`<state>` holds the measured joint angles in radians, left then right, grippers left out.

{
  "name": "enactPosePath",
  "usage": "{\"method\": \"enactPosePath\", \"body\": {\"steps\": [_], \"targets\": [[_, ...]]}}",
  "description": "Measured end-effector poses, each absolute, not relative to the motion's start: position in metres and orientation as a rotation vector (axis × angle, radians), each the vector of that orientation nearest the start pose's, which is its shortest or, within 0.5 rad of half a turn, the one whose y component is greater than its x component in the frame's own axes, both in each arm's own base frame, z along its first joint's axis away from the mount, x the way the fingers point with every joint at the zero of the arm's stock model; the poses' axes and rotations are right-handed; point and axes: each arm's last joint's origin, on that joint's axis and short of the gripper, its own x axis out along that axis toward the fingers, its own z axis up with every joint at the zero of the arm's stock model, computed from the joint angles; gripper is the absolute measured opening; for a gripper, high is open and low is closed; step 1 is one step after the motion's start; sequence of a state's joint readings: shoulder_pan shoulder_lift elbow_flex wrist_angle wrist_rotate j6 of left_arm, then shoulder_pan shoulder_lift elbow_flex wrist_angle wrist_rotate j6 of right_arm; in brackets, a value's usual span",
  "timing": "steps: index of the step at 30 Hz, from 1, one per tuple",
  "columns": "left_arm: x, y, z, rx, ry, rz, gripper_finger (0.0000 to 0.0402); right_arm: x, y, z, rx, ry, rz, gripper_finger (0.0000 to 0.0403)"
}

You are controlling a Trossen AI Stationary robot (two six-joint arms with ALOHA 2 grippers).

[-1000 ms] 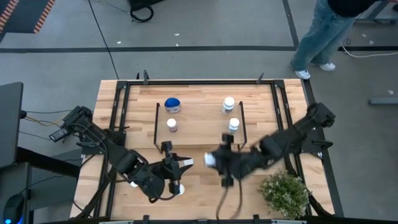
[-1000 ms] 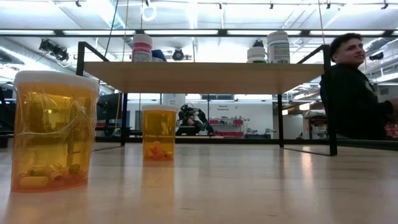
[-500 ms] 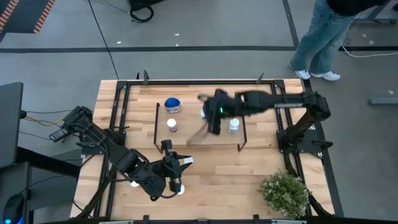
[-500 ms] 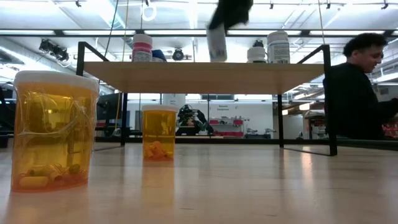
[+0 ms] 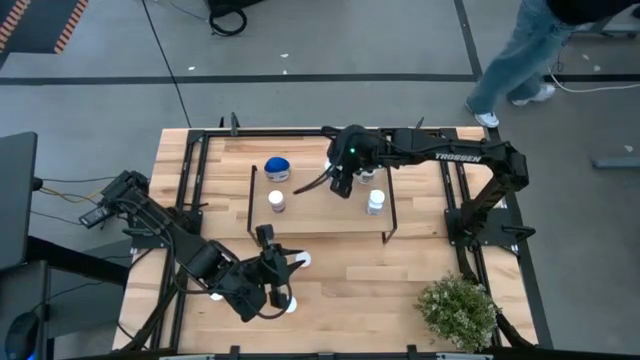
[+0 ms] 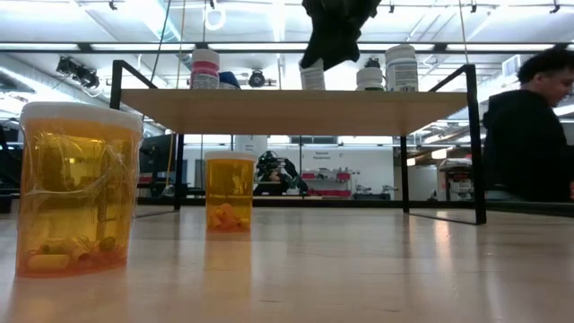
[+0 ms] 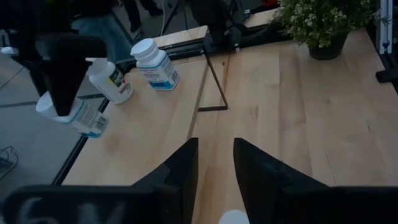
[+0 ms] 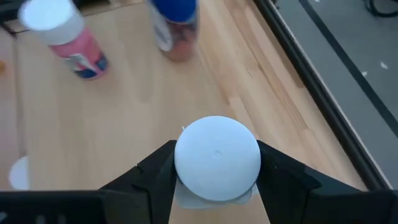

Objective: Pick and place medicine bottles onto shelf by color
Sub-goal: Put the light blue medicine bottle on the shelf

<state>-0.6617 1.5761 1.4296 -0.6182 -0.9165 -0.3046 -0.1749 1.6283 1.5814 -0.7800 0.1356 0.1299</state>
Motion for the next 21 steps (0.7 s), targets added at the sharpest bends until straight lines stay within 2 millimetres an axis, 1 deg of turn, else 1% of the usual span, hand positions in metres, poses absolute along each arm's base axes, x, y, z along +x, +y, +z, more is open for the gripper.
{"method": "enactPosePath", "body": {"steps": [4, 7, 11, 21], "targets": [[0.278, -0.187, 0.332, 0.248, 0.492, 0.318, 0.0105, 0.338, -0.071, 0.342, 0.202, 0.839, -0.389, 0.0198], [0.278, -0.187, 0.332, 0.246, 0.491, 0.318, 0.0105, 0.339, -0.075, 0.337, 0.236, 0.853, -0.411, 0.0198], [0.278, -0.187, 0.332, 0.24, 0.49, 0.319, 0.0105, 0.341, -0.075, 0.338, 0.24, 0.832, -0.41, 0.0198], [0.278, -0.187, 0.332, 0.227, 0.488, 0.323, 0.0104, 0.342, -0.072, 0.337, 0.202, 0.851, -0.369, 0.0198]]}}
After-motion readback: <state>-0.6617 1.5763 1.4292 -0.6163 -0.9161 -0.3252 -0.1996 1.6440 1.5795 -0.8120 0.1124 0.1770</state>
